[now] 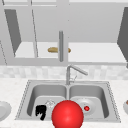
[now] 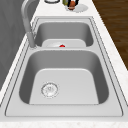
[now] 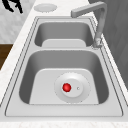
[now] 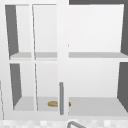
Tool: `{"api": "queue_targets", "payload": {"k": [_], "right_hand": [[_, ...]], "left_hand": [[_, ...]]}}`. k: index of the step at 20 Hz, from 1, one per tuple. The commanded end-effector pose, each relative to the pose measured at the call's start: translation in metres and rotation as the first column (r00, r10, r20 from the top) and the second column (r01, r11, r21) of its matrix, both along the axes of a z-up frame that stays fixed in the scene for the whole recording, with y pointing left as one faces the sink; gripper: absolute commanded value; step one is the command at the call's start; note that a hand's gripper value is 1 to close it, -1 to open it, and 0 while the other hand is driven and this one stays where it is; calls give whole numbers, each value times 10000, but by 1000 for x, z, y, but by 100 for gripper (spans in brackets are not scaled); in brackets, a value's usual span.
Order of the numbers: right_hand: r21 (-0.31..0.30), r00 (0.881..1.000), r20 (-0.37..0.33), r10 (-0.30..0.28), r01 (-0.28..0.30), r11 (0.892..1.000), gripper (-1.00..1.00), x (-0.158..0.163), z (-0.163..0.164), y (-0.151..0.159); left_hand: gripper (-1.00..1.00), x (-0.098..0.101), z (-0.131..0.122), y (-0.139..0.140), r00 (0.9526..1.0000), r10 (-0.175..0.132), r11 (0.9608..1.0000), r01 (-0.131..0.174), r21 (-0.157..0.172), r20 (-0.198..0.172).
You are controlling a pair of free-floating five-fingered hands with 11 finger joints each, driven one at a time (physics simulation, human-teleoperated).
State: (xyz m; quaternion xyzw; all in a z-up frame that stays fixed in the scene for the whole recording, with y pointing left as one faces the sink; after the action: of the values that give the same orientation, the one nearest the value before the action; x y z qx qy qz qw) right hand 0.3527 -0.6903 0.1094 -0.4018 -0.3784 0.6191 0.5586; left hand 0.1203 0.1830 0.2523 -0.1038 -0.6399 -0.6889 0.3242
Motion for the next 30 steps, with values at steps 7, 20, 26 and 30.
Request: {"api": "queue_targets", "payload": {"k": [7,20,26,30], "right_hand": [[96,9932,1092,-408,400,9992,100,1,-6,-5],[-91,9813,1436,-1282,1308,9914,100,-18,62,28],[-293,9751,1427,-1700,1758,9840,100,-23,89,51],[-389,9721,1431,-1861,1934,9803,100,-28,105,67]], "left_hand": [[0,0,0,0,10000,0,10000,0,0,0],[0,0,0,0,10000,0,10000,0,0,0],[0,0,0,0,10000,0,10000,0,0,0],[0,0,0,0,10000,0,10000,0,0,0]]}}
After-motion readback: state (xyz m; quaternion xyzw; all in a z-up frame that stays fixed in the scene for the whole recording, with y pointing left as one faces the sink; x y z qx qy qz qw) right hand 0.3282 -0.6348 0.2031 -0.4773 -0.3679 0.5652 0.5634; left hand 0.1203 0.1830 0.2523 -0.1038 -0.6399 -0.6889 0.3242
